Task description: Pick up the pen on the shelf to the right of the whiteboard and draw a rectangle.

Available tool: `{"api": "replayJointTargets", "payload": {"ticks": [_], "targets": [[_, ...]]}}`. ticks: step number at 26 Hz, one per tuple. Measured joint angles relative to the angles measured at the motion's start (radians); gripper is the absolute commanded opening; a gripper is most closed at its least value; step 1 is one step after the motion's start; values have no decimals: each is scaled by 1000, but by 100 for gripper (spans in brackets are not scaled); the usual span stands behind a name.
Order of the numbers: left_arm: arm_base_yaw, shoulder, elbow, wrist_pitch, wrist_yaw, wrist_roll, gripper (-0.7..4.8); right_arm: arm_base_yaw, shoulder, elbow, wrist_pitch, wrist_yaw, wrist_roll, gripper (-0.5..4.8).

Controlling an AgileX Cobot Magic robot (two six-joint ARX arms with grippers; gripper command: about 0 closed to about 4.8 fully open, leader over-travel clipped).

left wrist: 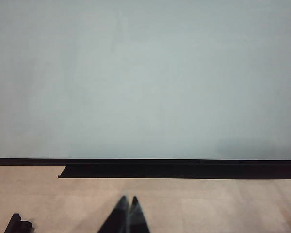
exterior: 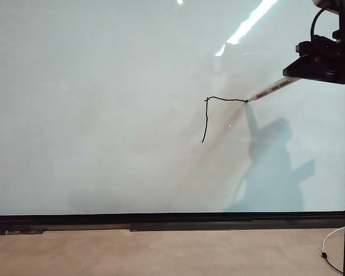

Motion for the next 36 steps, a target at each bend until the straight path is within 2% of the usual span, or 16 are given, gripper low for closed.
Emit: {"api": "replayJointTargets", "payload": {"ticks": [16, 21, 26, 30, 36], "targets": [[0, 0, 0, 0, 0, 0, -4, -16, -18, -3, -15, -5, -2, -4], [0, 0, 0, 0, 0, 0, -5, 38, -82, -57, -15, 20, -2, -4], [0, 0, 0, 0, 0, 0, -4, 158, -100, -111, -21, 74, -2, -4], [0, 0, 0, 0, 0, 0, -4, 208, -23, -111, 22, 103, 8, -4], [0, 0, 0, 0, 0, 0, -4, 263, 144, -111, 182, 128, 58, -4]]}}
